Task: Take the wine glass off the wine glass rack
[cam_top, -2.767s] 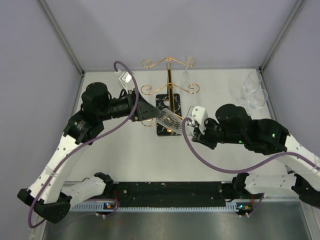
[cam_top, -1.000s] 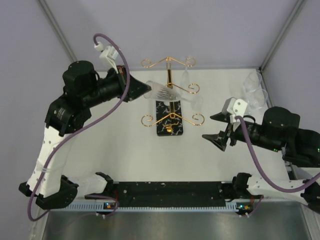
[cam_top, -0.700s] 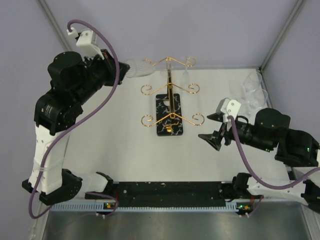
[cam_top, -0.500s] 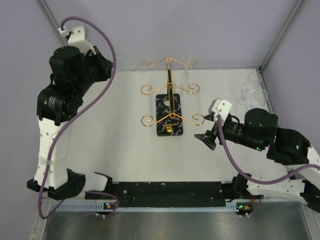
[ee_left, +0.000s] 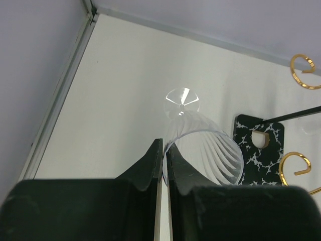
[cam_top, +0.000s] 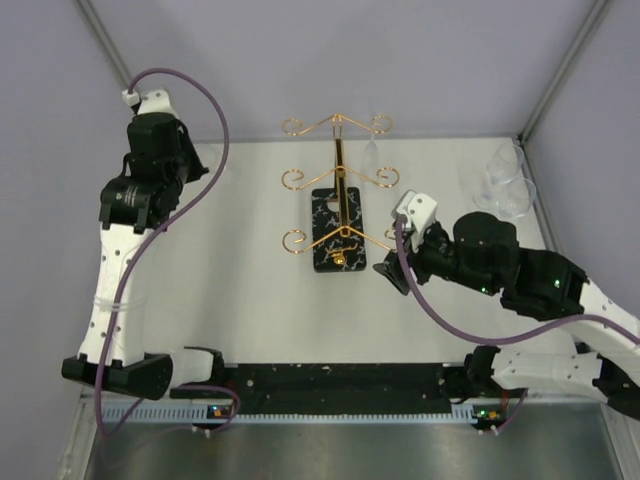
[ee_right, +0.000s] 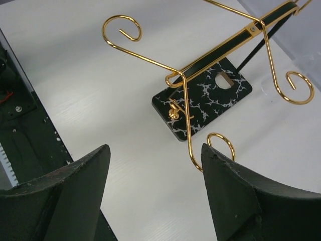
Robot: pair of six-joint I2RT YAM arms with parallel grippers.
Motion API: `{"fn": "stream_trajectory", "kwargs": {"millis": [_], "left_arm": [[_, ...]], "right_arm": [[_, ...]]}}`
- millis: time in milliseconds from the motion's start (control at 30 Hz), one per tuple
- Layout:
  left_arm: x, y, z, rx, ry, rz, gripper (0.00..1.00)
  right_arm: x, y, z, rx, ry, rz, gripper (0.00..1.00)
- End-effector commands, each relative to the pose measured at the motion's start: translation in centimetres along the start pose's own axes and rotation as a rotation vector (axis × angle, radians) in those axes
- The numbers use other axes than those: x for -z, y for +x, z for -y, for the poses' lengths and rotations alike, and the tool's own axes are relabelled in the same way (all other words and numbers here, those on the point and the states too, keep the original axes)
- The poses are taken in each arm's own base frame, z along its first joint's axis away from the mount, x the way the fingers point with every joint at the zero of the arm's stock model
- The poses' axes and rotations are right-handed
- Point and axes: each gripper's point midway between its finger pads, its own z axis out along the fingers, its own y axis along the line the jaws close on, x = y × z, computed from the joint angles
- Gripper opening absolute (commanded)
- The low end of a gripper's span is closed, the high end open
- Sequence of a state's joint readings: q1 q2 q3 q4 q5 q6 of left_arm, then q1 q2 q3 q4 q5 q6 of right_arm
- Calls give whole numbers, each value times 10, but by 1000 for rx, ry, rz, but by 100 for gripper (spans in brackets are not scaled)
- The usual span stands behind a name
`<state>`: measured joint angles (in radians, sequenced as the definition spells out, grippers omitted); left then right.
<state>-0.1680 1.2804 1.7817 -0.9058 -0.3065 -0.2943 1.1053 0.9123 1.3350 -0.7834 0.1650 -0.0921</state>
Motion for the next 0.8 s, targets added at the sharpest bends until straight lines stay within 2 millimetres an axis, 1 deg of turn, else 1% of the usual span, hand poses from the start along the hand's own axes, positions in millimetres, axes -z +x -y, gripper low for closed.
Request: {"fn": "stream_trajectory", "kwargs": {"millis": [0,133,333,400,433,600,767], "left_arm": [[-17,4,-4,43,-23,34,0],[-29,18,-3,55,-21,12,0],[-57,49,4,46,-8,-96,0],[-65,57,6,49,-6,-114,0],[-68,65,6,49,-5,-130,0],[-79,87,7,50,1,-172,0],[-87,106,2,34,-19,-204,0]], "right_arm": [[-5,-16,7,-87,62,43,74],[-11,-10,9,-155,79,9,74],[-27,4,24,-283,118,-47,74],[-33,10,26,-334,118,-60,74],[-37,16,26,-354,118,-76,74],[-52,34,26,-430,111,-114,74],[-62,40,21,-444,83,-131,74]]}}
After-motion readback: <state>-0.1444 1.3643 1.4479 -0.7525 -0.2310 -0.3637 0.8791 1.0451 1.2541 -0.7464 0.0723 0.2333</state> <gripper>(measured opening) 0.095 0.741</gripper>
